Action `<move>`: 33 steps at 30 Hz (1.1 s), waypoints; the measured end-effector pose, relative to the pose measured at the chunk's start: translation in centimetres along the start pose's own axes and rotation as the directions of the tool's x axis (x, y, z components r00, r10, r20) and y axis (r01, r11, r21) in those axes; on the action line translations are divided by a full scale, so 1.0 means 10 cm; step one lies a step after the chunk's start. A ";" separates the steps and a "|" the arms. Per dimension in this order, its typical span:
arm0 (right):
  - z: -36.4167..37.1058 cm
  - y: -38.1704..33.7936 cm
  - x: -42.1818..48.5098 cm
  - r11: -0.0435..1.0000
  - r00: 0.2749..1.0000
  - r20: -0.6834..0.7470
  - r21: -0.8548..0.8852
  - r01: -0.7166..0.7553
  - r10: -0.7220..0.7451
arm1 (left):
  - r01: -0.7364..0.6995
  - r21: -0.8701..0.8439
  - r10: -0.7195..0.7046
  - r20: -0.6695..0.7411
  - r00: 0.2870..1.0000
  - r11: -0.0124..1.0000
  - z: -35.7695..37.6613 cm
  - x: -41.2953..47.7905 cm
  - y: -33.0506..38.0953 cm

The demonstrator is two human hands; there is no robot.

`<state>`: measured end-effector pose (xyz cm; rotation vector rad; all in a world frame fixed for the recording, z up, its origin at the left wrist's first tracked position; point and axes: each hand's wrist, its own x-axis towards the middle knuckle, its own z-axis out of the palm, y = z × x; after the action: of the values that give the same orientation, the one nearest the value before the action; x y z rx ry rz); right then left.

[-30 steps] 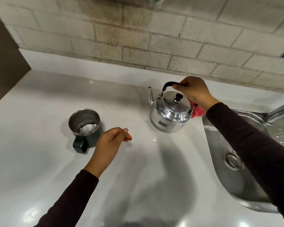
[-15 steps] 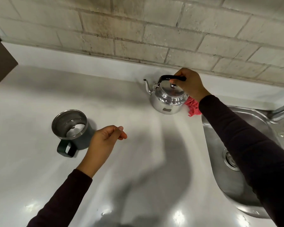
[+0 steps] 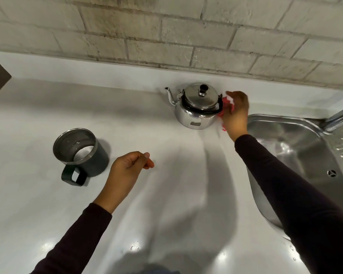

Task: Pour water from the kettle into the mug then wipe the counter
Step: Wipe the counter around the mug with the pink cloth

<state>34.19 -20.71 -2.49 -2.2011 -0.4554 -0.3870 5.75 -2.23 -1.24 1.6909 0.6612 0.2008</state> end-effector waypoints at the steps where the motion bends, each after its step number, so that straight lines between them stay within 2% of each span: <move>1: -0.02 0.08 0.04 0.994 0.995 0.007 -0.052 -0.098 0.098 | -0.001 0.004 0.001 -0.001 1.000 1.000 0.00 -0.01 0.01; 3: -0.01 0.23 0.11 0.945 0.940 0.175 -0.207 -0.255 0.292 | -0.006 0.014 0.006 -0.004 1.000 1.000 0.01 -0.03 0.01; 5: 0.03 0.34 0.12 0.885 0.858 0.324 -0.380 -0.267 0.398 | -0.009 0.021 0.009 -0.012 1.000 1.000 0.00 -0.05 0.01; 7: 0.06 0.38 0.10 0.845 0.863 0.300 -0.484 -0.229 0.406 | -0.011 0.020 0.011 -0.028 1.000 1.000 -0.02 -0.06 0.00; 10: 0.04 0.33 0.00 0.846 0.896 0.300 -0.516 -0.135 0.327 | -0.008 -0.006 0.008 -0.052 0.999 1.000 -0.06 -0.09 0.00; 13: 0.00 0.19 -0.21 0.828 0.898 0.325 -0.556 -0.073 0.297 | -0.009 -0.033 0.006 -0.077 0.997 0.999 -0.09 -0.14 -0.03; 15: 0.00 0.09 -0.43 0.863 0.896 0.336 -0.497 -0.092 0.290 | -0.002 -0.054 -0.003 -0.091 0.996 0.999 -0.12 -0.19 -0.06; 18: 0.04 -0.05 -0.88 0.939 0.877 0.393 -0.305 -0.161 0.278 | -0.003 -0.063 -0.004 -0.103 0.995 0.998 -0.19 -0.29 -0.12; 21: 0.13 -0.26 -1.34 0.970 0.867 0.438 -0.158 -0.187 0.238 | -0.012 -0.069 0.004 -0.118 0.993 0.998 -0.29 -0.37 -0.15; 25: 0.30 -0.64 -1.85 0.992 0.843 0.524 -0.050 -0.116 0.125 | -0.030 -0.063 0.019 -0.165 0.986 0.998 -0.45 -0.49 -0.16; 29: 0.43 -1.04 -2.10 0.993 0.745 0.667 0.095 -0.074 -0.009 | -0.041 -0.041 0.031 -0.218 0.976 0.998 -0.65 -0.56 -0.20; 31: 0.45 -1.22 -2.12 0.974 0.709 0.705 0.171 -0.148 -0.016 | -0.052 -0.032 0.043 -0.257 0.966 0.998 -0.75 -0.57 -0.22; 32: 0.44 -1.27 -2.11 0.963 0.737 0.675 0.221 -0.153 -0.037 | -0.067 -0.036 0.054 -0.286 0.957 0.997 -0.79 -0.57 -0.23; 33: 0.47 -1.31 -2.11 0.966 0.791 0.606 0.244 -0.085 -0.083 | -0.085 -0.054 0.063 -0.329 0.942 0.995 -0.87 -0.58 -0.25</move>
<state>10.22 -13.38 -5.36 -2.0250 -0.8041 0.4027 -3.94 2.25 -0.25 1.6328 0.8266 0.5612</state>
